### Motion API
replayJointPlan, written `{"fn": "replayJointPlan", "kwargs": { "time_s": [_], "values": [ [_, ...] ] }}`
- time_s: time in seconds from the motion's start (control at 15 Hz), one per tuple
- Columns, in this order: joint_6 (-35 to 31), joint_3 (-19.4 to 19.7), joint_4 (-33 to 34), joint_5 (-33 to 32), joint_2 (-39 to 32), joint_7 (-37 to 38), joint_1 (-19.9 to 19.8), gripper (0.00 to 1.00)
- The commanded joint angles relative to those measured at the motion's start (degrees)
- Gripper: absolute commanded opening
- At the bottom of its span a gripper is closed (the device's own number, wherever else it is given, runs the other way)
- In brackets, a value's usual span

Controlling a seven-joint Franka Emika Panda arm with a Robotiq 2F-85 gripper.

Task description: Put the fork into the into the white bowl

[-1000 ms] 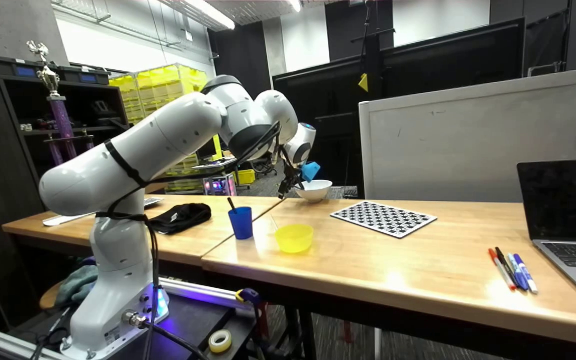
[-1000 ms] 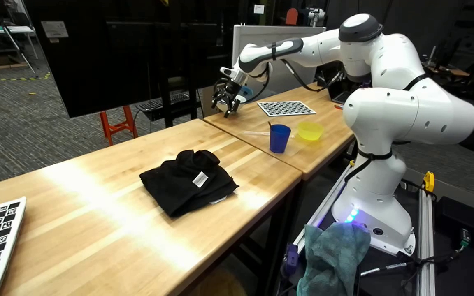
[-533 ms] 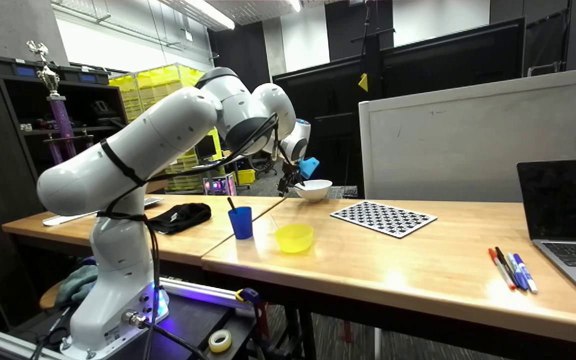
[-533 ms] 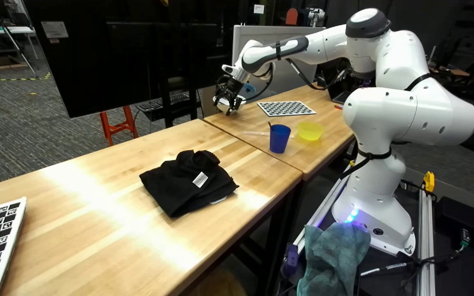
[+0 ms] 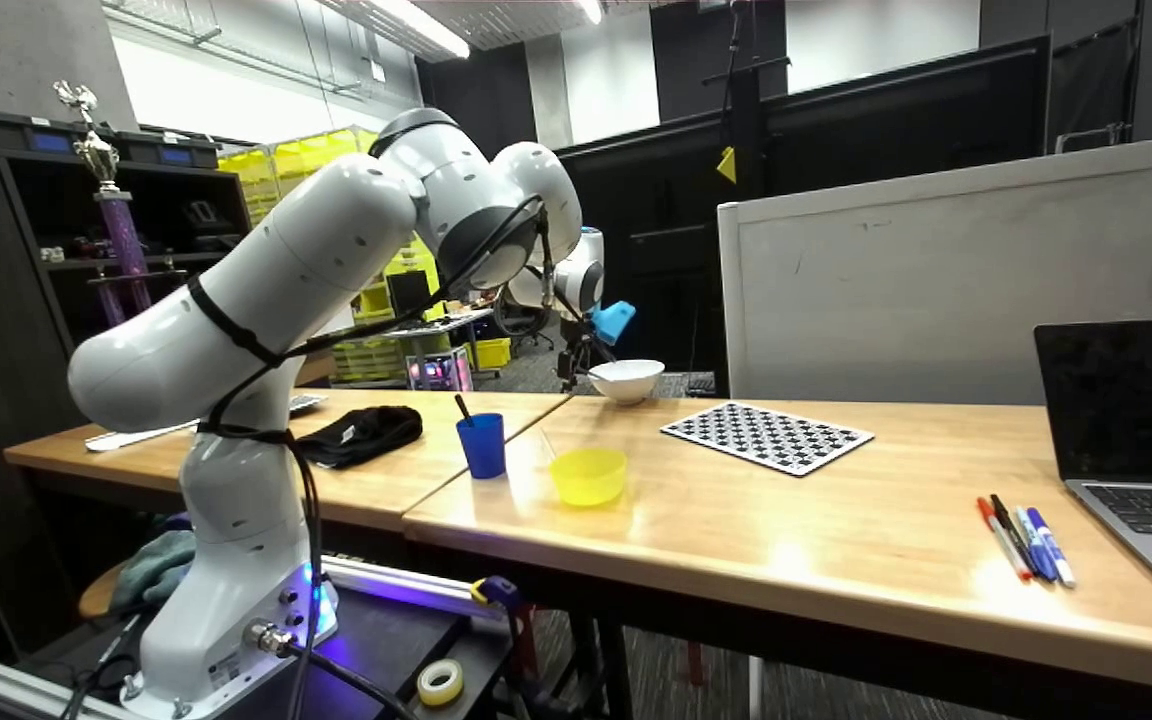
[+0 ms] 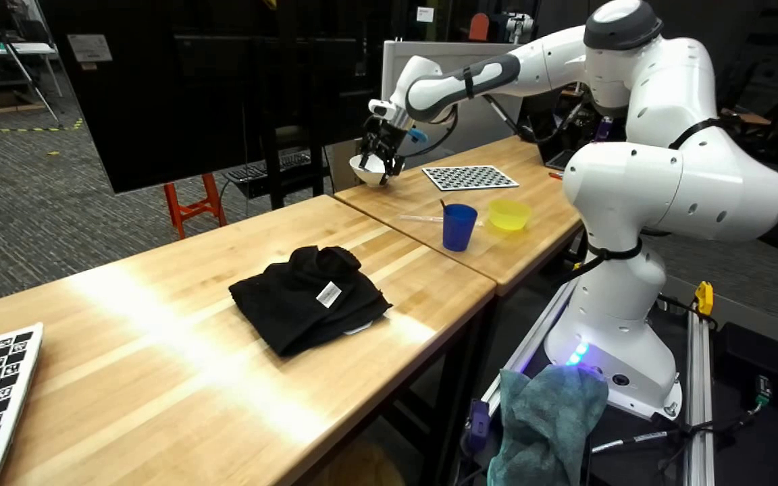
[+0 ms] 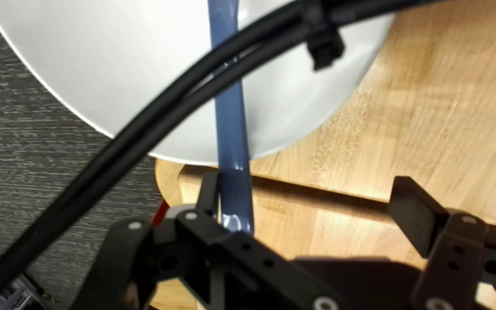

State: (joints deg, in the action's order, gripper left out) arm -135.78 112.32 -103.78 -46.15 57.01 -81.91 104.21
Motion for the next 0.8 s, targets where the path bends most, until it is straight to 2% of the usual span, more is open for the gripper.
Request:
{"fn": "replayJointPlan", "kwargs": {
  "time_s": [0.0,0.4,0.73],
  "values": [
    [-1.9,-1.7,-5.0,-4.7,-3.9,5.0,-3.3,1.00],
    [-1.2,-5.3,-9.8,-11.0,-6.9,12.4,-8.1,1.00],
    [0.0,-11.3,-15.2,-13.0,-11.3,19.4,-15.0,1.00]
  ]
}}
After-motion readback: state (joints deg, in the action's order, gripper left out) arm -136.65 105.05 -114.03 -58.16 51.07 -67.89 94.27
